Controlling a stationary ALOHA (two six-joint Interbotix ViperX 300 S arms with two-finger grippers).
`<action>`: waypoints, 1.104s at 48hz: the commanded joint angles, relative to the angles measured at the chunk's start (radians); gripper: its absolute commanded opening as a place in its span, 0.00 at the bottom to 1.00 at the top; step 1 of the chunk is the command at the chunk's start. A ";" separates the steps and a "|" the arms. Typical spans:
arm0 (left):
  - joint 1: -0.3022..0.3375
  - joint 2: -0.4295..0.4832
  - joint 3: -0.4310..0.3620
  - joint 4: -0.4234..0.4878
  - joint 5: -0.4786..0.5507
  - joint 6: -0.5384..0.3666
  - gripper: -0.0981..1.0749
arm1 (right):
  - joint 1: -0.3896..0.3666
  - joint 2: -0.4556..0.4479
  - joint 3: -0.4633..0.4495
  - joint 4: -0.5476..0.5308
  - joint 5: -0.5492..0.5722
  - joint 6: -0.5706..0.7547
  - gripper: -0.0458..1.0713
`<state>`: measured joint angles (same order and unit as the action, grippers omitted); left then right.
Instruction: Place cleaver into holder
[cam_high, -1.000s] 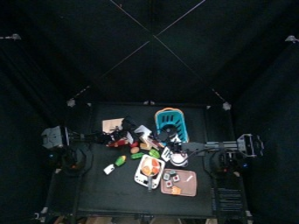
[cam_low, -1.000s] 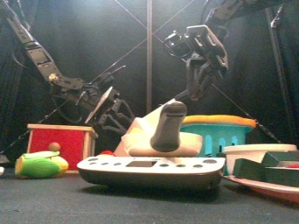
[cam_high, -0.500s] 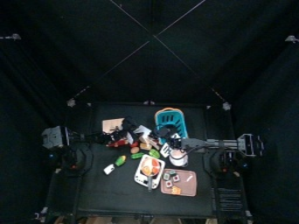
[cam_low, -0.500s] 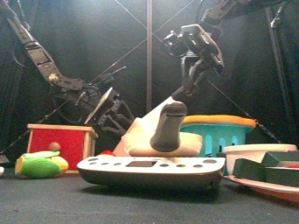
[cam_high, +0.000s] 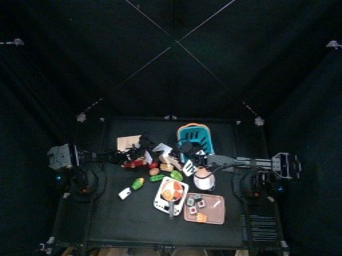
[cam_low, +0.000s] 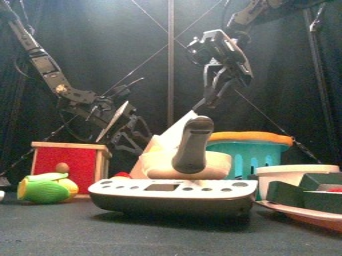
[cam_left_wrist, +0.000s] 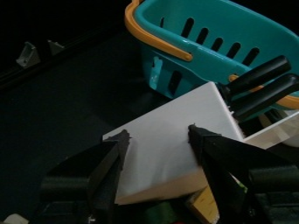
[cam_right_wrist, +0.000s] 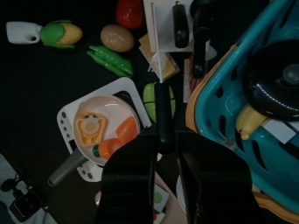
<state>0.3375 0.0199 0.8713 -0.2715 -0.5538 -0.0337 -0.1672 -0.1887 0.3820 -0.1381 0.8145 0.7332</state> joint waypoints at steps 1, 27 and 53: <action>-0.003 -0.006 -0.012 0.003 -0.002 0.003 0.87 | -0.018 -0.011 -0.029 0.002 -0.020 -0.002 0.51; -0.002 -0.006 -0.015 0.003 -0.003 0.005 0.87 | -0.052 0.026 -0.106 0.018 0.037 -0.005 0.51; 0.000 -0.006 -0.014 0.005 -0.003 0.005 0.87 | -0.087 0.074 -0.152 -0.011 -0.006 -0.006 0.51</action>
<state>0.3421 0.0199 0.8728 -0.2715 -0.5538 -0.0307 -0.2316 -0.1012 0.2608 -0.1365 0.8406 0.7256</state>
